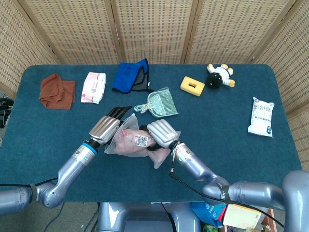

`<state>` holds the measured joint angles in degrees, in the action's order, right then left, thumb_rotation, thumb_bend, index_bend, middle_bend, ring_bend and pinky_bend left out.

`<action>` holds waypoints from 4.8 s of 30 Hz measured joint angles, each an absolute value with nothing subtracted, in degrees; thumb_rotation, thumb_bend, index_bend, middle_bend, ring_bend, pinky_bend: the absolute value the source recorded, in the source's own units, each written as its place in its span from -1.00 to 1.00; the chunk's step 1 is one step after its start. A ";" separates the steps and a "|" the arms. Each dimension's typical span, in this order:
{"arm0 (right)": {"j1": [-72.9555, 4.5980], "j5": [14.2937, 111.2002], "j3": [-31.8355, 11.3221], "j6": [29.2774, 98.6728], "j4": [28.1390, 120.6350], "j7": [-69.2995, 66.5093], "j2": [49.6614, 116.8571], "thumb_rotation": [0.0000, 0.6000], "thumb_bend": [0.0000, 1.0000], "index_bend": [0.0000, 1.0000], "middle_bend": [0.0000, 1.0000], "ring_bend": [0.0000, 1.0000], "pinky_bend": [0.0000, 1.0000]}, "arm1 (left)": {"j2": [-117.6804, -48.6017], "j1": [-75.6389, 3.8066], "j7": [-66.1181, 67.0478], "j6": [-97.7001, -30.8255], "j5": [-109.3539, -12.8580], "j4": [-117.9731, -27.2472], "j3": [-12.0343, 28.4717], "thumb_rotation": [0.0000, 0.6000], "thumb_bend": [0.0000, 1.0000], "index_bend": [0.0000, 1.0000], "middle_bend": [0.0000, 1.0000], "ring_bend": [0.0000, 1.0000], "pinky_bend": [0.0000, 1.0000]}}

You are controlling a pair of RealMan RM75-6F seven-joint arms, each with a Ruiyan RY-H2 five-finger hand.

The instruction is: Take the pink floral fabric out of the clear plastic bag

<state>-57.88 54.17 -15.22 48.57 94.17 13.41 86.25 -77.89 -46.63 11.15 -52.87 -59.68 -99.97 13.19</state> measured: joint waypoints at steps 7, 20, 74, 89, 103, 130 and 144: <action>-58.19 53.58 -13.35 44.23 93.95 13.28 84.68 1.00 0.09 -0.98 -0.88 -0.72 -0.37 | -78.68 -48.06 15.49 -52.15 -52.12 -100.12 12.63 1.00 0.03 0.54 -1.00 -1.00 -1.00; -55.61 56.05 -9.66 48.98 89.28 16.97 83.47 1.00 -1.00 -1.00 -1.00 -1.00 -0.92 | -83.42 -54.91 22.43 -55.01 -23.84 -102.54 14.82 1.00 0.17 0.57 -1.00 -1.00 -1.00; -38.60 51.52 -8.33 57.14 95.81 18.82 82.97 1.00 -1.00 -0.39 -0.68 -0.69 -0.92 | -85.11 -62.38 4.83 -57.75 -10.98 -106.33 34.27 1.00 0.24 0.58 -1.00 -1.00 -1.00; -38.73 43.74 -14.18 58.74 96.75 14.99 84.75 1.00 -1.00 -0.14 -0.63 -0.64 -0.92 | -85.60 -63.30 3.44 -59.38 -9.19 -107.46 34.82 1.00 0.24 0.58 -1.00 -1.00 -1.00; -38.59 35.98 -18.02 61.78 101.18 13.96 86.37 1.00 -0.71 -0.03 -0.58 -0.60 -0.86 | -88.85 -63.65 1.70 -64.68 -10.51 -106.99 35.48 1.00 0.24 0.58 -1.00 -1.00 -1.00; -41.20 30.53 -22.22 67.45 97.21 16.17 92.55 1.00 -0.38 0.12 -0.54 -0.57 -0.84 | -89.78 -62.63 1.24 -63.89 -6.72 -108.04 38.64 1.00 0.27 0.58 -1.00 -1.00 -1.00; -40.53 33.98 -22.35 67.65 95.85 14.31 93.69 1.00 0.66 0.74 -0.34 -0.43 -0.76 | -89.56 -62.01 0.45 -62.44 -6.01 -107.85 38.69 1.00 0.28 0.58 -1.00 -1.00 -1.00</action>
